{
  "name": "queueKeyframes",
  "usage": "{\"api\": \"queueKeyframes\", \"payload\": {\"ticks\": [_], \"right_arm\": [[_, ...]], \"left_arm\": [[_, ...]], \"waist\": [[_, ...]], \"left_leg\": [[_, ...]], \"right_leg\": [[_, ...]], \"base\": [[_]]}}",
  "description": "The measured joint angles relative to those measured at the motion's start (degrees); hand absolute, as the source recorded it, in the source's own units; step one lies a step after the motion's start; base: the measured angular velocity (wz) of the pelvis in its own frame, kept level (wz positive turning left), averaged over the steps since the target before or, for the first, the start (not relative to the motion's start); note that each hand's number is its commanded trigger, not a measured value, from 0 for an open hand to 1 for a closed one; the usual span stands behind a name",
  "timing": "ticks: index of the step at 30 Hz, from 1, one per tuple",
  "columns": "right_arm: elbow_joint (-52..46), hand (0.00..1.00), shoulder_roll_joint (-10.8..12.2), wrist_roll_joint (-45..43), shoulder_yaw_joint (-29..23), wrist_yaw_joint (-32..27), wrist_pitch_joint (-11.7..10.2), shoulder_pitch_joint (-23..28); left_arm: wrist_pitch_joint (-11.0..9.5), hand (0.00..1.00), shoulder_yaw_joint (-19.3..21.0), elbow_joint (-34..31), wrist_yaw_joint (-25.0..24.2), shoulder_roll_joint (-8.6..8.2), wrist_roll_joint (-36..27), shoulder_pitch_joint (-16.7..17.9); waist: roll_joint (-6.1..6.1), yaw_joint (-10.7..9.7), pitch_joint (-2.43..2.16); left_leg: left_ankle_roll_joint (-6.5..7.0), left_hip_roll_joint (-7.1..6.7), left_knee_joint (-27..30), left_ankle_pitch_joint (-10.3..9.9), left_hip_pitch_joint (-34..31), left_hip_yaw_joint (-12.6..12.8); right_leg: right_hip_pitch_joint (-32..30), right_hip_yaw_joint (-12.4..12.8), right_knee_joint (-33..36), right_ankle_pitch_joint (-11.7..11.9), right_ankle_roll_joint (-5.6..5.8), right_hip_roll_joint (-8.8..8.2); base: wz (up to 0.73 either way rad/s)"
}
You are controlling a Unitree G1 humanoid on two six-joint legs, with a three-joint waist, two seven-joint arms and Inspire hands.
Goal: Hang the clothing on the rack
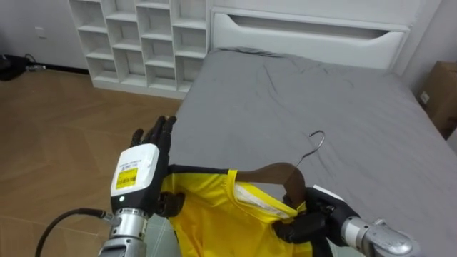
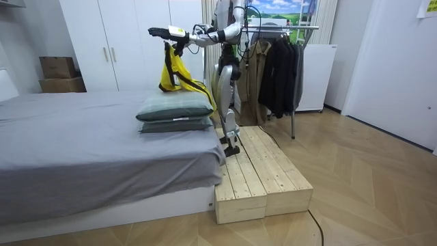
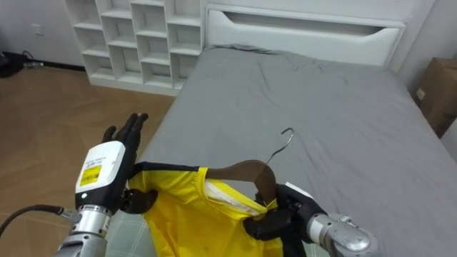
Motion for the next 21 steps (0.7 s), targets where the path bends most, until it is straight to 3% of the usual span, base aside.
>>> {"api": "queueKeyframes", "payload": {"ticks": [9, 16, 21], "right_arm": [[0.07, 1.00, -1.21, -0.10, -0.03, -0.95, 0.00, 0.00], [0.62, 1.00, -1.22, -5.28, -1.83, -2.50, 0.11, 0.00], [1.17, 1.00, -1.21, -7.05, -2.85, -4.71, 0.17, 0.37]], "left_arm": [[-1.18, 0.00, -0.01, 0.00, -1.12, 0.10, -4.23, -0.17], [-1.18, 0.00, -0.02, 0.04, -6.30, 1.02, -5.43, 0.22], [-1.13, 0.00, 0.00, 0.04, -9.83, 1.06, -6.58, 2.81]], "waist": [[0.17, -0.40, -0.02], [0.22, -0.31, 0.01], [0.31, -0.24, 0.03]], "left_leg": [[0.00, 0.02, -0.06, -0.01, -0.10, 0.08], [0.03, -0.03, -0.25, -0.03, 0.02, 0.25], [0.02, -0.04, -0.57, -0.02, 0.30, 0.32]], "right_leg": [[-0.10, 0.06, 0.01, 0.01, 0.01, 0.01], [-0.15, 0.10, 0.02, 0.03, 0.04, -0.02], [-0.05, 0.03, -0.06, 0.03, 0.05, -0.04]], "base": [[0.00], [0.00], [0.00]]}}
